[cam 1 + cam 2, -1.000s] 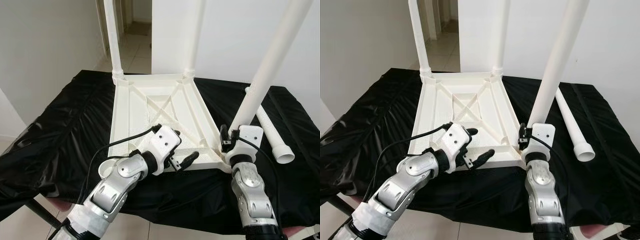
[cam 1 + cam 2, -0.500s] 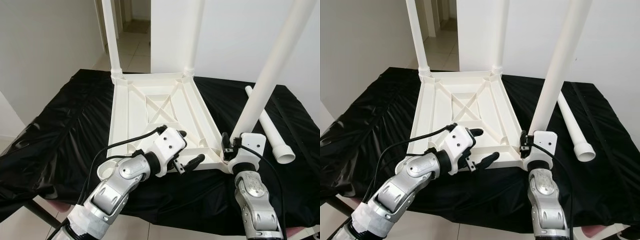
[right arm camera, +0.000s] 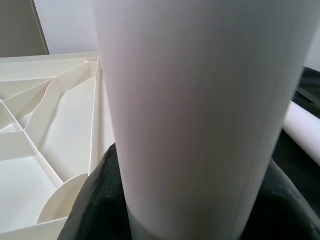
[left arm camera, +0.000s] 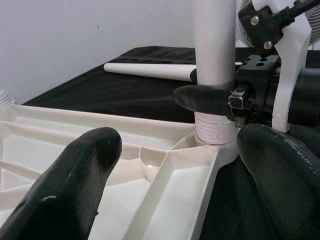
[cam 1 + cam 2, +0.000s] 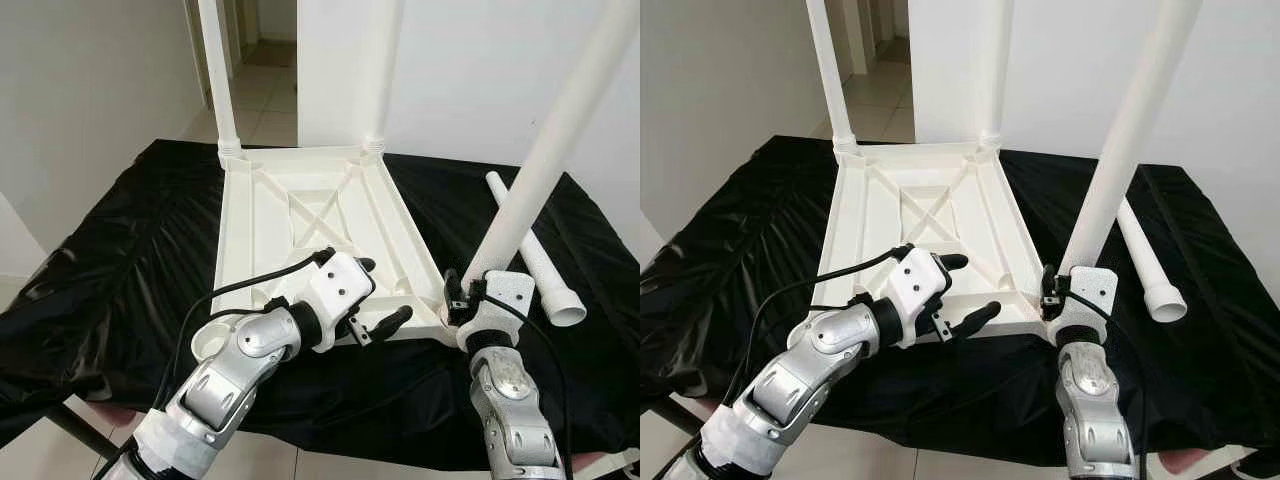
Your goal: Building children table
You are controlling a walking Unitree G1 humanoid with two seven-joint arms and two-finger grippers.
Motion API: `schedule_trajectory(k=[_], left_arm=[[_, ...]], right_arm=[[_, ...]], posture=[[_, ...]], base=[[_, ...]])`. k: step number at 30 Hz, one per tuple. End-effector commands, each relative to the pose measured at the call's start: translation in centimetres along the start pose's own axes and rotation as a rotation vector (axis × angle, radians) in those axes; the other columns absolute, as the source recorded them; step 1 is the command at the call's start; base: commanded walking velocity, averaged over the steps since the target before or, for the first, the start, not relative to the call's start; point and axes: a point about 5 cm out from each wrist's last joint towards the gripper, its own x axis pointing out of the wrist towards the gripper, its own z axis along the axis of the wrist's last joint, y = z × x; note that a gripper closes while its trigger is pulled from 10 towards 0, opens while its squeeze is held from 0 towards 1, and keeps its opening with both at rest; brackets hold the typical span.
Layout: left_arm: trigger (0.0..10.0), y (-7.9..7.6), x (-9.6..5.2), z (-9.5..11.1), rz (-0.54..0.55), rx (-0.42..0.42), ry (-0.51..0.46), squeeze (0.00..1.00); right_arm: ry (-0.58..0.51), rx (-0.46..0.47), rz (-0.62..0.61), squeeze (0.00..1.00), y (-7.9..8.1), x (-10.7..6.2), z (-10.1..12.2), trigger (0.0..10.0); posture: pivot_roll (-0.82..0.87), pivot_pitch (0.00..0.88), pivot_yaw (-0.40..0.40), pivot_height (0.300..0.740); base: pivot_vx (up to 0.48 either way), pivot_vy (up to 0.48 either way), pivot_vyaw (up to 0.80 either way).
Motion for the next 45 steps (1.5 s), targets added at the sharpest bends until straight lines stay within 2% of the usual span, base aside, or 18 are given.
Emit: schedule_trajectory(k=[1, 11, 18, 26, 30, 33, 45], left_arm=[[10.0, -0.3, -0.2, 0.2, -0.041, -0.002, -0.002, 0.00], [10.0, 0.4, -0.1, 0.7, -0.019, 0.003, -0.013, 0.00], [10.0, 0.7, -0.3, 0.7, -0.009, 0.001, -0.011, 0.00], [10.0, 0.8, -0.5, 0.8, -0.016, 0.002, -0.010, 0.00], [10.0, 1.0, -0.5, 0.9, -0.017, 0.005, -0.010, 0.00], [10.0, 1.2, -0.6, 1.0, -0.013, 0.009, -0.012, 0.00], [10.0, 1.4, -0.7, 1.3, -0.005, 0.012, -0.013, 0.00]], right_arm=[[0.093, 0.021, 0.010, 0.00, -0.2, 0.1, -1.8, 10.0], [0.122, 0.011, 0.052, 0.00, 0.0, -0.5, -2.6, 10.0], [0.078, -0.049, 0.182, 0.00, 0.9, -2.3, -2.9, 10.0], [0.071, -0.084, 0.226, 0.00, 0.1, -3.5, -3.7, 10.0], [0.068, -0.087, 0.232, 0.00, 0.0, -3.6, -3.8, 10.0], [0.118, 0.000, 0.217, 0.00, -0.1, -3.5, -4.1, 10.0], [0.225, -0.004, 0.205, 0.00, -0.8, -2.9, -5.2, 10.0]], posture=[[-0.02, 0.055, 0.018, 0.740], [-0.02, 0.055, 0.009, 0.740], [-0.02, 0.055, 0.015, 0.740], [-0.02, 0.057, 0.028, 0.740], [-0.02, 0.060, 0.030, 0.740], [-0.02, 0.064, 0.035, 0.740], [-0.01, 0.070, 0.032, 0.740]], base=[[0.000, 0.000, 0.00], [0.000, 0.000, 0.00], [0.000, 0.000, 0.00], [0.000, 0.000, 0.00], [0.000, 0.000, 0.00], [0.000, 0.000, 0.00], [0.000, 0.000, 0.00]])
